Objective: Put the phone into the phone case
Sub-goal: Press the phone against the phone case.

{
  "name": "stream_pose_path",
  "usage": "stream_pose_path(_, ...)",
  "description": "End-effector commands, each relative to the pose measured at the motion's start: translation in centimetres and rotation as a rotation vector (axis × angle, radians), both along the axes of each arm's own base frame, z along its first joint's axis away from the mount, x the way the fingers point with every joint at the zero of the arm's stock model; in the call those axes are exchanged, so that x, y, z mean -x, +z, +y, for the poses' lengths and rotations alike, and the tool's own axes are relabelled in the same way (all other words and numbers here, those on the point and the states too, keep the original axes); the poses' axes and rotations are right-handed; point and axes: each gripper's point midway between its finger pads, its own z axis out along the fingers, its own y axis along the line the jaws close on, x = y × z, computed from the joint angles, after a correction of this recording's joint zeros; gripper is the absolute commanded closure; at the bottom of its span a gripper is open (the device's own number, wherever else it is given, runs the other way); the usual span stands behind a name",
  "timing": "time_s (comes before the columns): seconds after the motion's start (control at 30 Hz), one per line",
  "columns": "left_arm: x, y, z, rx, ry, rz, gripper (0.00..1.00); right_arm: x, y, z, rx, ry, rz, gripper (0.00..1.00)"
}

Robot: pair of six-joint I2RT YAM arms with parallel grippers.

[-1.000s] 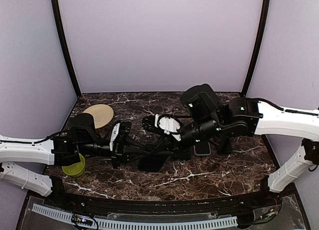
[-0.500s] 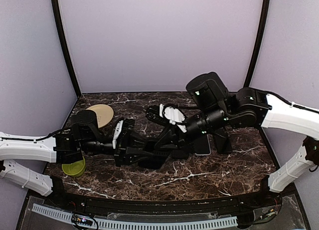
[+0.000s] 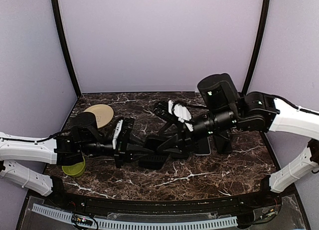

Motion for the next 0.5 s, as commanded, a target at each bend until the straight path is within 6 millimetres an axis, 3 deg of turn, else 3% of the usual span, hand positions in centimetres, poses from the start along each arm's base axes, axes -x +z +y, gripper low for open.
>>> stream_pose_path(0.0, 0.2, 4.7, 1.4, 0.21, 0.035, 0.029, 1.0, -0.7, 3.9, -0.6, -0.257, -0.062, 0.0, 0.44)
stream_pose_path(0.1, 0.8, 5.6, 2.3, 0.288, 0.022, 0.042, 1.0, -0.2, 3.7, -0.6, -0.363, -0.039, 0.069, 0.44)
stream_pose_path(0.3, 1.0, 6.1, 2.7, 0.337, 0.013, 0.08, 1.0, 0.9, 3.0, 0.4, -0.43, 0.019, 0.183, 0.6)
stream_pose_path(0.47, 1.3, 6.1, 2.8, 0.343, -0.007, 0.086, 1.0, 0.9, 2.8, 0.9, -0.439, 0.028, 0.211, 0.88)
